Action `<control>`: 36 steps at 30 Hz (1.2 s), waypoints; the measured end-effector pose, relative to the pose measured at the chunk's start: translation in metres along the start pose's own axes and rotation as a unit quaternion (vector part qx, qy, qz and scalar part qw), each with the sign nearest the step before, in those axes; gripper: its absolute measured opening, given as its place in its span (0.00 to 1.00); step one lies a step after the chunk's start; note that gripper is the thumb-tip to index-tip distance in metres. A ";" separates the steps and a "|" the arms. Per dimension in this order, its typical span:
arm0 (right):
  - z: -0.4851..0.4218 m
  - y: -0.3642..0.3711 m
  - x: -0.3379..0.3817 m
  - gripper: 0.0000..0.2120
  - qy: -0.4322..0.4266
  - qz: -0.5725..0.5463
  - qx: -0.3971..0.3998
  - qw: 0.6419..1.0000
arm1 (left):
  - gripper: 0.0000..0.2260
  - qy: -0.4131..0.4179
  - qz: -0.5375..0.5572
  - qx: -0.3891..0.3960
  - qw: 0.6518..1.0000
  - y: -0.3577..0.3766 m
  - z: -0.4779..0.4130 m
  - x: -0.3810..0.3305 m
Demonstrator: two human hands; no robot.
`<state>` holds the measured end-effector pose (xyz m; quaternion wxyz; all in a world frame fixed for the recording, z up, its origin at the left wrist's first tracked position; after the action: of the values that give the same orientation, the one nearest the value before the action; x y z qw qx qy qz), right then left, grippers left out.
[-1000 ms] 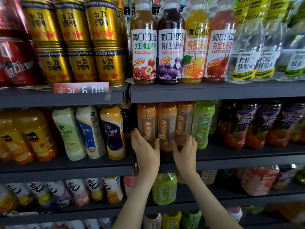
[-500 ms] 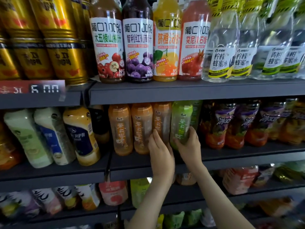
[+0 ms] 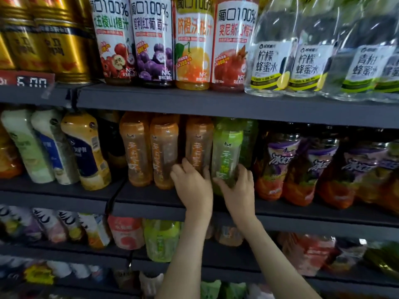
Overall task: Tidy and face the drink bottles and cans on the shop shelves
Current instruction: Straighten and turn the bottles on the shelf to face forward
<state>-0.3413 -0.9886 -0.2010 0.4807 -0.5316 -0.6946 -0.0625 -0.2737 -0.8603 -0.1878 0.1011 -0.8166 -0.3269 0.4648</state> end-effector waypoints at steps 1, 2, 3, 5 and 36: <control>0.000 0.000 0.000 0.35 -0.004 0.000 0.005 1.000 | 0.22 0.008 -0.003 -0.007 1.000 -0.001 0.001 0.000; -0.001 0.000 0.000 0.35 -0.005 0.000 0.009 1.000 | 0.20 0.013 -0.002 -0.017 1.000 -0.002 0.003 0.001; -0.002 0.001 0.001 0.35 -0.005 0.003 0.014 1.000 | 0.18 0.018 0.001 -0.027 0.999 -0.003 0.005 0.002; -0.005 0.001 0.001 0.35 0.001 0.015 0.021 1.000 | 0.17 0.028 0.001 -0.033 0.999 -0.005 0.006 0.002; -0.019 0.002 -0.004 0.30 0.043 -0.016 0.084 0.995 | 0.34 -0.012 0.059 0.127 0.990 0.010 -0.011 0.003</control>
<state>-0.3285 -1.0013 -0.1947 0.5519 -0.4752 -0.6844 -0.0344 -0.2591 -0.8646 -0.1893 0.1723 -0.8095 -0.2178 0.5174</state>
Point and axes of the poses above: each hand's wrist, its own z-axis away from the middle knuckle, its own y-axis out of the palm, x = y × z, the point moved 7 cm from there along -z, towards the middle knuckle
